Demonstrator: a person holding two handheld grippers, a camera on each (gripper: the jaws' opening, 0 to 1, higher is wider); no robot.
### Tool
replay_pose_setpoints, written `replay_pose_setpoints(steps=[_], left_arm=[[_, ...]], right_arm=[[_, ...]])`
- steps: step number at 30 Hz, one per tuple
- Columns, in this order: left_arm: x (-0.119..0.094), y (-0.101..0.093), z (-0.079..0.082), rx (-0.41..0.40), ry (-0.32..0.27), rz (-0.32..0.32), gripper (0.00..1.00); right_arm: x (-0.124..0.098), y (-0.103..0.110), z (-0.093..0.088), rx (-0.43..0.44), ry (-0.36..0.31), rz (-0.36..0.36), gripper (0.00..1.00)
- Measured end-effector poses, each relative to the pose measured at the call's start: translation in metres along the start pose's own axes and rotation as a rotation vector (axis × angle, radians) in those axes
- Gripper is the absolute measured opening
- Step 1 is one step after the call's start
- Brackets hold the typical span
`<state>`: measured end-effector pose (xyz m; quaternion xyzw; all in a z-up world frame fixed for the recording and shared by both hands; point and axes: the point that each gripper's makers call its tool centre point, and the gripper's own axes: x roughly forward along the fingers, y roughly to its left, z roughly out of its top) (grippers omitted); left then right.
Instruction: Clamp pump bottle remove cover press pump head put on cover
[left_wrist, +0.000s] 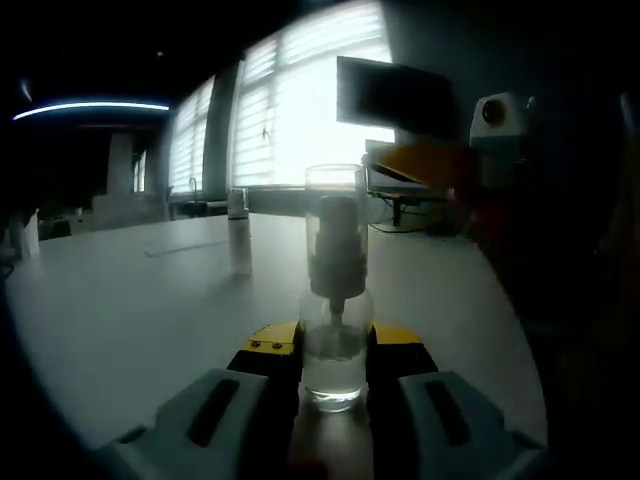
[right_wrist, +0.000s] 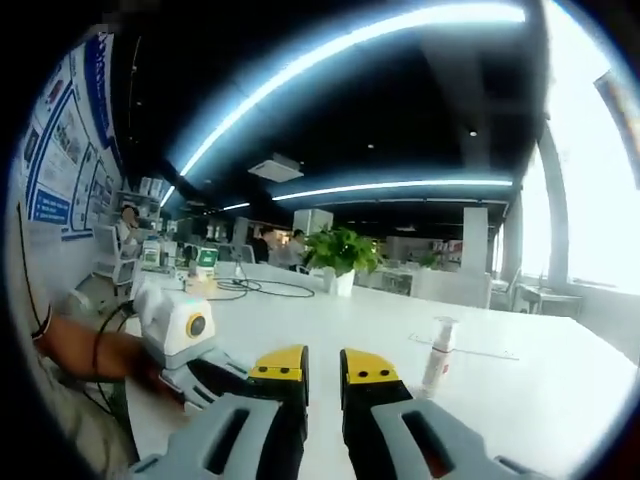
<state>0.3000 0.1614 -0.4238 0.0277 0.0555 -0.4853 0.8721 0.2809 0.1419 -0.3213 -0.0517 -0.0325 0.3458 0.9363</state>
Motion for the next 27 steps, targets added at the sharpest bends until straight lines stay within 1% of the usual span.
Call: replay_pose_setpoints(steps=[10, 14, 16, 27], left_arm=[[-0.001, 0.000, 0.000, -0.001, 0.000, 0.001, 0.16], [0.000, -0.001, 0.000, 0.001, 0.000, 0.001, 0.16], [0.000, -0.003, 0.000, 0.001, 0.000, 0.001, 0.16], [0.000, -0.004, 0.000, 0.004, 0.005, 0.003, 0.16]], right_arm=[[0.014, 0.027, 0.001, -0.016, 0.022, 0.076, 0.13], [0.022, 0.035, -0.002, -0.015, 0.039, 0.101, 0.15], [0.026, 0.036, -0.007, -0.012, 0.062, 0.101, 0.16], [0.039, 0.038, -0.023, -0.009, 0.099, 0.124, 0.17]])
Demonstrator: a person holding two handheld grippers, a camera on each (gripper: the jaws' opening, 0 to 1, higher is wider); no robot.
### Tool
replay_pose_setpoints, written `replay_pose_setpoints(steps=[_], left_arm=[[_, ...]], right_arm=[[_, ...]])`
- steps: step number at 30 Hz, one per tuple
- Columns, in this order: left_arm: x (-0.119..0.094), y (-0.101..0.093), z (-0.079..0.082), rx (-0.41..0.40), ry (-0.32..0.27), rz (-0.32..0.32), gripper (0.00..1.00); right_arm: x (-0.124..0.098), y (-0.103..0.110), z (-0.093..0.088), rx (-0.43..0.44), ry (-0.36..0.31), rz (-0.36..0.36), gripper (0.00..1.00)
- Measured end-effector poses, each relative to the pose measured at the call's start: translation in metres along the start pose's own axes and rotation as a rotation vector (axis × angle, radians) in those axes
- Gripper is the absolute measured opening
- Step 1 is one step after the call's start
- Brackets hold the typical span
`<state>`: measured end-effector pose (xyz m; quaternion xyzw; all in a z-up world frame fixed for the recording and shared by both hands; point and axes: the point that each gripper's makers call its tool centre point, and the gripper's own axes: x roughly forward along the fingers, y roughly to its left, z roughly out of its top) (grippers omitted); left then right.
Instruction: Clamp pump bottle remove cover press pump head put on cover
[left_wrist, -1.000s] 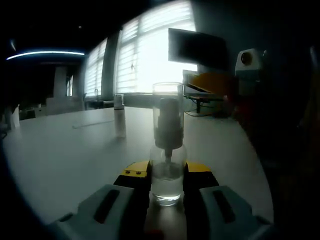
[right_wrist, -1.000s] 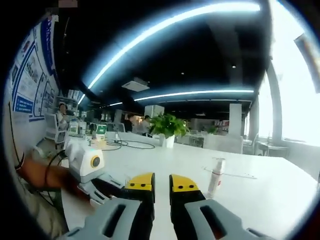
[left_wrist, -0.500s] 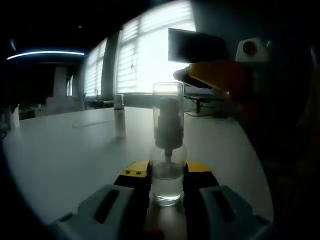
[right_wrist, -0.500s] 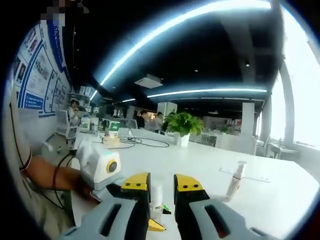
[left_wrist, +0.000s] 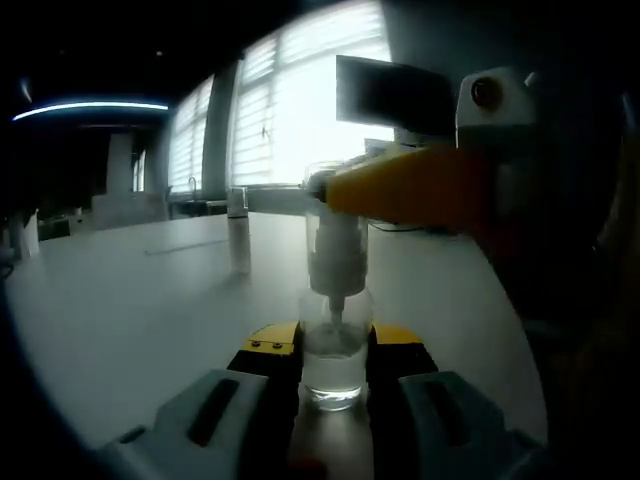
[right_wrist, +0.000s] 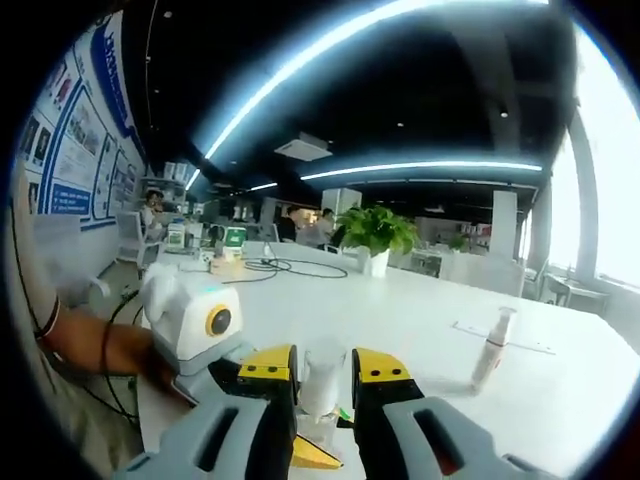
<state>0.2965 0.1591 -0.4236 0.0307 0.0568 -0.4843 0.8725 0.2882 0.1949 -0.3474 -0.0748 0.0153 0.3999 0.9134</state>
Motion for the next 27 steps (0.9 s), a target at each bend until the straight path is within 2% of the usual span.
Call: replay_pose_setpoints(steps=[8, 27], left_arm=[[0.0004, 0.0026, -0.0010, -0.003, 0.001, 0.001, 0.16], [0.0004, 0.0074, -0.0024, 0.000, -0.001, 0.004, 0.16]], right_arm=[[0.0053, -0.0010, -0.0072, 0.002, 0.027, 0.005, 0.17], [0.0055, 0.0018, -0.0082, 0.037, 0.031, 0.019, 0.12]])
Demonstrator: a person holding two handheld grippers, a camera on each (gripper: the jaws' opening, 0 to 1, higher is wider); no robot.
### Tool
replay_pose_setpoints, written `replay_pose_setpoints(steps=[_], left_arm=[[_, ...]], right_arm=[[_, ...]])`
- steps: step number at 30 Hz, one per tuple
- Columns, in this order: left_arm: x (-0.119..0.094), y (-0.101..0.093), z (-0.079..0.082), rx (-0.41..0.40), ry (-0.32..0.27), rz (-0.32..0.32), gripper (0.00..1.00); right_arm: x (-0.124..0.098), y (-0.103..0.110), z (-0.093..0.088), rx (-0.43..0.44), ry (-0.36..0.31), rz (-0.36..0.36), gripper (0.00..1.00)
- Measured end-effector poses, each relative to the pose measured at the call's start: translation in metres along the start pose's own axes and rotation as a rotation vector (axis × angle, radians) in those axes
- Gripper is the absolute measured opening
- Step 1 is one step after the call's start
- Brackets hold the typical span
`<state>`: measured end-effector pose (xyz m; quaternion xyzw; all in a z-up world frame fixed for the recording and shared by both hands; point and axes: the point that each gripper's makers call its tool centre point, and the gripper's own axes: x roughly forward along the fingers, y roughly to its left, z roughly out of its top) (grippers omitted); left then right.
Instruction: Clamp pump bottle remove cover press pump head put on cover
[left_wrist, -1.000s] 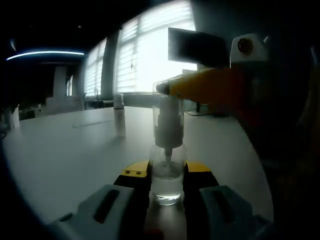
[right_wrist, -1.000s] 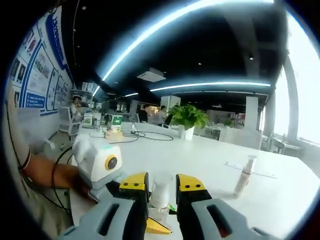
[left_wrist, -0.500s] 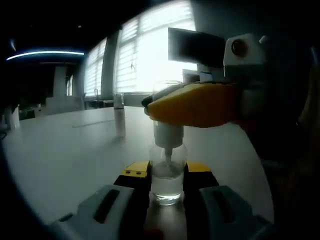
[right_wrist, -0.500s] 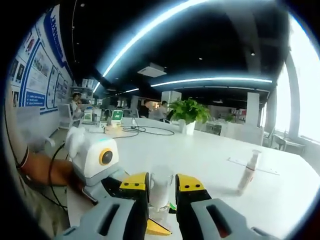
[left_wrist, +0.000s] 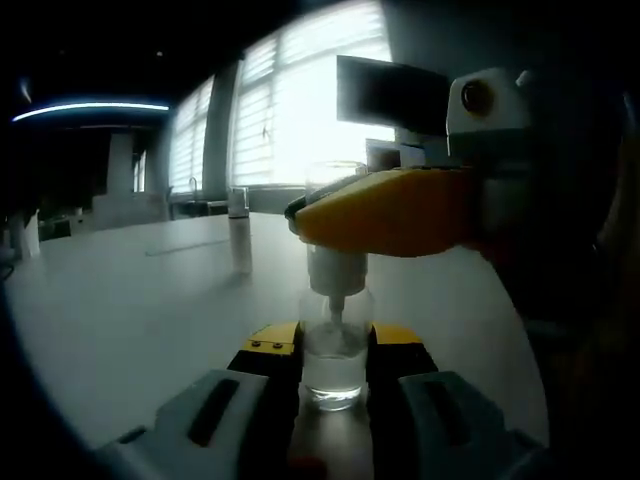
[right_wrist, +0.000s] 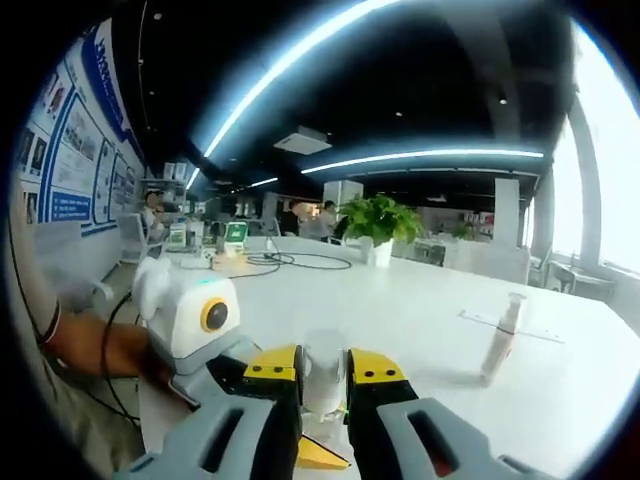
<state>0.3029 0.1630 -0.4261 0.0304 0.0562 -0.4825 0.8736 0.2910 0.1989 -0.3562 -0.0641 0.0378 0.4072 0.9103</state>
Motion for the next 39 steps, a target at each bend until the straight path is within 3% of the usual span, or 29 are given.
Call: replay_pose_setpoints(steps=[10, 17, 32, 39], left_arm=[[0.000, -0.002, 0.001, -0.001, 0.000, 0.000, 0.16], [0.000, -0.005, 0.001, 0.002, -0.001, 0.001, 0.16], [-0.001, -0.005, 0.001, -0.002, 0.000, 0.002, 0.16], [-0.001, -0.005, 0.001, 0.001, 0.000, 0.002, 0.16]], right_arm=[[-0.001, 0.002, 0.001, -0.002, 0.003, 0.003, 0.12], [-0.004, 0.001, 0.019, -0.006, -0.049, -0.002, 0.12], [-0.005, -0.001, 0.033, -0.006, -0.092, -0.008, 0.12], [-0.017, -0.027, 0.044, -0.008, -0.132, -0.090, 0.12]])
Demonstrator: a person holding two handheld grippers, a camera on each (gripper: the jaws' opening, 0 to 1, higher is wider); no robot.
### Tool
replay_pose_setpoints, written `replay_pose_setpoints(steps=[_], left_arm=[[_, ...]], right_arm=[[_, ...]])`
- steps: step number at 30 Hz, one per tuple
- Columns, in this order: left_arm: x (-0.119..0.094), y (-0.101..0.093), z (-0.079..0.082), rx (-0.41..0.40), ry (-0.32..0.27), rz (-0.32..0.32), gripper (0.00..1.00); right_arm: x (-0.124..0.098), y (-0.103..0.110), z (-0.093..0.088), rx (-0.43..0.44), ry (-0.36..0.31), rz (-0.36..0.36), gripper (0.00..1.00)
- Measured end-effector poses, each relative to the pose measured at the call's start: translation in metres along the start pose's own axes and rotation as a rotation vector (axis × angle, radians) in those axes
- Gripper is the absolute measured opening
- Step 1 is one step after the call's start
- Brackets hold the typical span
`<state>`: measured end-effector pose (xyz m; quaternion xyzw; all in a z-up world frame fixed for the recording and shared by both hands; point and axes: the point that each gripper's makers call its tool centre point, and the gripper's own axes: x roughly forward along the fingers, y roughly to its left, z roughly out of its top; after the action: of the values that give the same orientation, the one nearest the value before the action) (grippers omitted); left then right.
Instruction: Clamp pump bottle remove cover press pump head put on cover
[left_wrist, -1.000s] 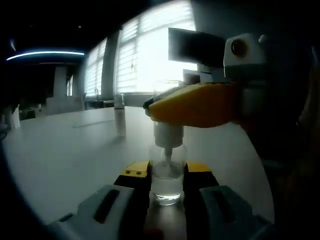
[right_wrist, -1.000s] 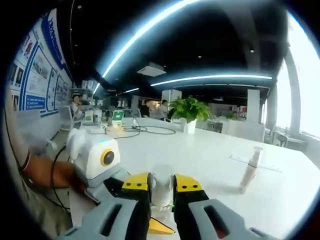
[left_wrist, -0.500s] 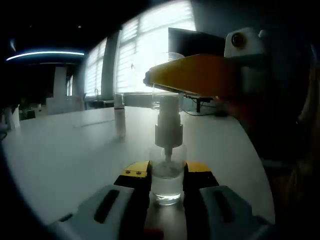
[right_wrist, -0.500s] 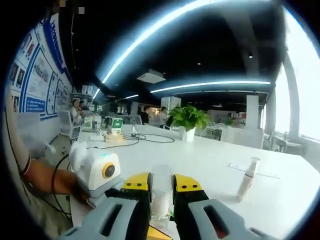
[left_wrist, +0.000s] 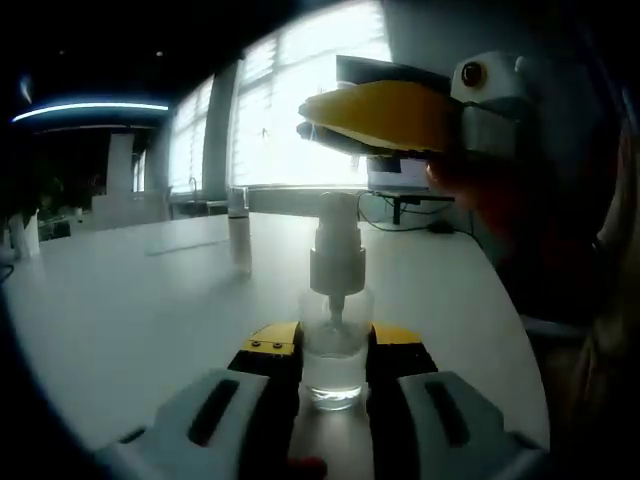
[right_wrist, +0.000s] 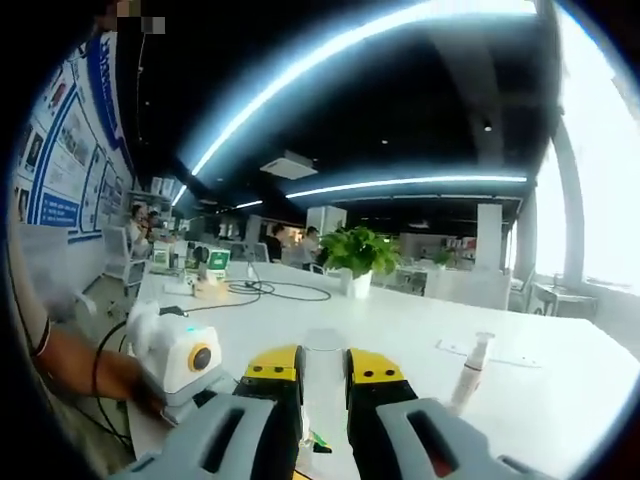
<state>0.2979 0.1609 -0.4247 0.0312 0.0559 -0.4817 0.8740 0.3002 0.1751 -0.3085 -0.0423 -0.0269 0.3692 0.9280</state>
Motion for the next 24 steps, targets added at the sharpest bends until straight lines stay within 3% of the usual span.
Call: replay_pose_setpoints(steps=[11, 24], left_arm=[[0.000, -0.001, 0.001, -0.001, 0.000, 0.001, 0.16], [-0.001, 0.004, 0.000, -0.002, 0.000, 0.003, 0.16]], right_arm=[[-0.017, -0.038, 0.004, 0.026, -0.019, -0.087, 0.12], [-0.033, -0.069, -0.008, 0.036, -0.006, -0.169, 0.12]])
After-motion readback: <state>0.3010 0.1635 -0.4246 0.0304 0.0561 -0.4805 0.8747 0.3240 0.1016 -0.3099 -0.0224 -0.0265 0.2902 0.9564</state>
